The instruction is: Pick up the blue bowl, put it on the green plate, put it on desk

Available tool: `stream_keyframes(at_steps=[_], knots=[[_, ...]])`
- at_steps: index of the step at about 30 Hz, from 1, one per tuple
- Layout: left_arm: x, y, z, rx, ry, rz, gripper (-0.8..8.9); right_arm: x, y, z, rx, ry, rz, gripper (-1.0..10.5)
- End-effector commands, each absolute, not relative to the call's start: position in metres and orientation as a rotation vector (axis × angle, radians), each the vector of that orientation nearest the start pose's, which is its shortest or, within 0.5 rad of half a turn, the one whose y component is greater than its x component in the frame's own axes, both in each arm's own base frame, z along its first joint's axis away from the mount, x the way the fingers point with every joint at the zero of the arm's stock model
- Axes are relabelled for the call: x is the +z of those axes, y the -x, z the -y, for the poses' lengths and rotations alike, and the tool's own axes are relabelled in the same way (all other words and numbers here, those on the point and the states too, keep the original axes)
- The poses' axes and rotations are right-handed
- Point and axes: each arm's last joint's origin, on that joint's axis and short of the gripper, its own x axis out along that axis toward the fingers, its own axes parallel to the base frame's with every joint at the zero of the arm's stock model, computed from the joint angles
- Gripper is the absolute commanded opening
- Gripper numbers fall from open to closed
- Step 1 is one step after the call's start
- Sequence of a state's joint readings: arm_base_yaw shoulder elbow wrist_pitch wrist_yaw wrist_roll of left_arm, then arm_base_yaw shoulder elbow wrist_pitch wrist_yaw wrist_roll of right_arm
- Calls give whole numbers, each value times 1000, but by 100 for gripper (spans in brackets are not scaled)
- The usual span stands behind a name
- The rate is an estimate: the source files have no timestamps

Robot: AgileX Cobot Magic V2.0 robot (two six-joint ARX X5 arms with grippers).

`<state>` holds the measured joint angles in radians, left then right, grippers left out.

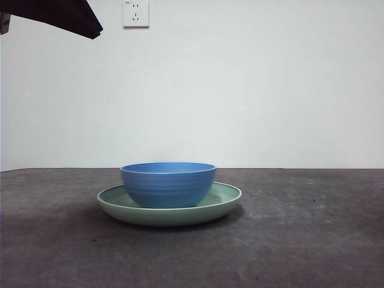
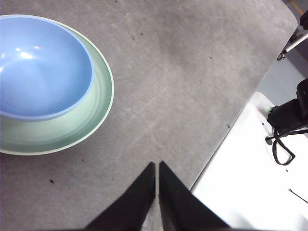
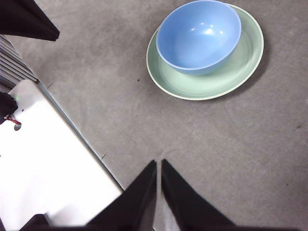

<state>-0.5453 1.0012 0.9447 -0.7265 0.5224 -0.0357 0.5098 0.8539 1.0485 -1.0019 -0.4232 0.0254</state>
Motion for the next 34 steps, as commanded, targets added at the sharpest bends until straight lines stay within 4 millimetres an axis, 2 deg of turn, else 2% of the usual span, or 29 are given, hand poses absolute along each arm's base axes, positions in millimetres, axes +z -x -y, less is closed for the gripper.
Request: stream_keyframes(at_steps=[1, 10, 13, 19, 21, 24, 28, 34], knots=[[310, -157, 113, -1006, 16, -818, 11, 346, -117, -80, 886, 25, -824, 8], [313, -154, 111, -1010, 12, -794, 11, 346, -117, -80, 886, 25, -824, 8], [321, -149, 104, -1010, -79, -683, 11, 346, -117, -80, 886, 25, -824, 8], [360, -141, 70, -674, -165, -272, 11, 346, -118, -81, 887, 24, -818, 8], [373, -133, 53, -525, -169, -138, 11, 346, -118, -81, 887, 24, -815, 8], [382, -117, 32, -353, -175, 14, 11, 346, -118, -81, 887, 24, -815, 8], [373, -97, 13, -167, -199, 114, 11, 346, -118, -81, 887, 24, -816, 8], [328, -86, -2, 10, -207, 93, 11, 346, -118, -81, 887, 24, -816, 8]])
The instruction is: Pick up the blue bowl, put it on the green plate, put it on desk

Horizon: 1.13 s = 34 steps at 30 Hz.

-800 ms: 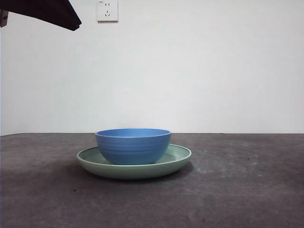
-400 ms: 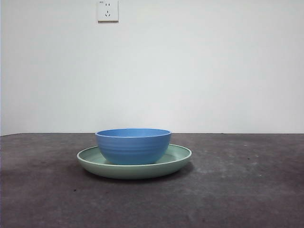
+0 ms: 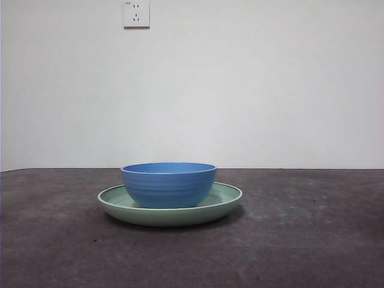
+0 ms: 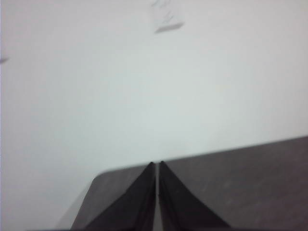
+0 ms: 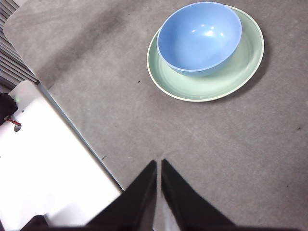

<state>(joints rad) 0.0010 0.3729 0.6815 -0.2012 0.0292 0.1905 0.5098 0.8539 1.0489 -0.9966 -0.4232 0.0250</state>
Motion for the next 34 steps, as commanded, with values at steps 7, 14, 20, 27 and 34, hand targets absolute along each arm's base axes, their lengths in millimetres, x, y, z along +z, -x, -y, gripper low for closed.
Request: stream_keyframes(at_steps=[7, 14, 20, 27, 34], knots=[[264, -88, -7, 58, -184, -2, 11, 346, -118, -81, 887, 24, -815, 8], [207, -92, -7, 52, -122, -92, 11, 346, -118, -81, 887, 24, -816, 8], [178, -92, -7, 52, -77, -117, 11, 346, -118, -81, 887, 24, -815, 8], [156, -94, -7, 54, -29, -159, 11, 346, -118, -81, 887, 24, -813, 8], [149, -95, -7, 55, -5, -179, 11, 347, -119, -81, 889, 23, -798, 8]])
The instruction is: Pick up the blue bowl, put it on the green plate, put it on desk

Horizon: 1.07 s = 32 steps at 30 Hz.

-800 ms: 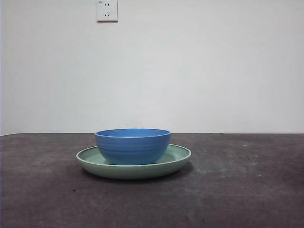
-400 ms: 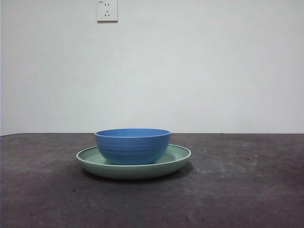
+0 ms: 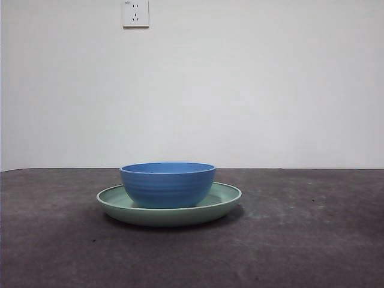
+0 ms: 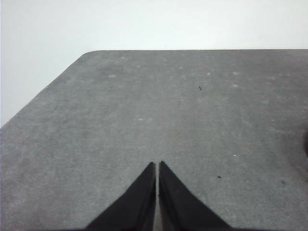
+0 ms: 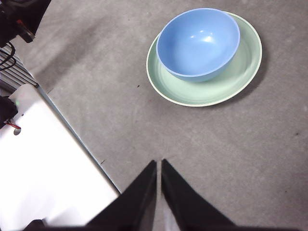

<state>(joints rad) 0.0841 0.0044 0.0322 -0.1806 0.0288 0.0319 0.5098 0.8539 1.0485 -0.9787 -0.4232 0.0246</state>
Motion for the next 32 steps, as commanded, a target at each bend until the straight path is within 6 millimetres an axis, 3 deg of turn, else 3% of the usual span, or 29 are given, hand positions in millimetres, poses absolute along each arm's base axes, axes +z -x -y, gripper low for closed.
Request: stream_keyframes(at_steps=[1, 28, 32], knots=[[149, -95, -7, 56, -3, -180, 11, 347, -119, -81, 889, 23, -798, 8], [149, -95, -7, 56, 3, -178, 11, 348, -118, -81, 891, 24, -796, 8], [149, -95, -7, 56, 3, -178, 11, 353, -113, -68, 844, 50, -719, 8]])
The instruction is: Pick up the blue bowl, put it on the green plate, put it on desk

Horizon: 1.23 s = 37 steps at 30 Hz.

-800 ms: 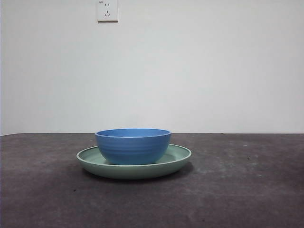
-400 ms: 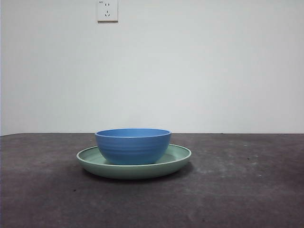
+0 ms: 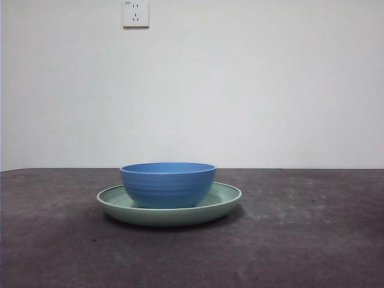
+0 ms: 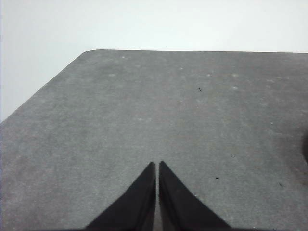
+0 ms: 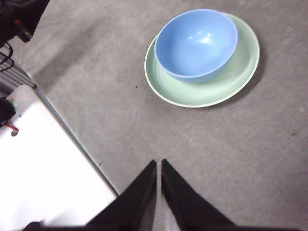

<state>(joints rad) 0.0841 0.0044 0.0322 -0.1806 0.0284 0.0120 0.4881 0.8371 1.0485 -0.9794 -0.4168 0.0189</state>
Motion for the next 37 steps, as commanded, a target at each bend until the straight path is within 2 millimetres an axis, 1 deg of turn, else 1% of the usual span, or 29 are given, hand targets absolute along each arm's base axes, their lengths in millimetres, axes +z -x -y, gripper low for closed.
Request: stream_keyframes(at_steps=[1, 2, 5, 7, 9, 11, 14, 18, 22, 27, 31, 37], knots=[[149, -95, -7, 56, 3, -178, 11, 355, -111, -62, 824, 54, -687, 8], [149, -95, -7, 56, 3, -178, 11, 358, -110, -58, 799, 52, -649, 8], [149, -95, -7, 56, 3, -178, 11, 369, -106, -41, 685, 22, -455, 8], [149, -95, -7, 56, 2, -178, 11, 371, -100, -30, 603, 18, -338, 8], [149, -95, -7, 56, 2, -178, 11, 367, -94, -21, 524, 23, -230, 8], [149, -95, -7, 56, 3, -178, 11, 359, -89, -15, 460, 31, -146, 8], [149, -95, -7, 56, 3, -178, 11, 336, -84, -9, 381, 47, -56, 8], [149, -95, -7, 56, 3, -178, 11, 295, -82, -4, 279, 40, 8, 8], [149, -95, -7, 56, 3, -179, 11, 252, -85, -1, 201, 5, 36, 8], [149, -95, -7, 56, 2, -178, 11, 207, -90, 1, 150, -53, 29, 8], [149, -95, -7, 56, 3, -178, 11, 182, -93, 1, 144, -75, -2, 8], [149, -95, -7, 56, 3, -178, 11, 161, -97, 2, 141, -84, -57, 8]])
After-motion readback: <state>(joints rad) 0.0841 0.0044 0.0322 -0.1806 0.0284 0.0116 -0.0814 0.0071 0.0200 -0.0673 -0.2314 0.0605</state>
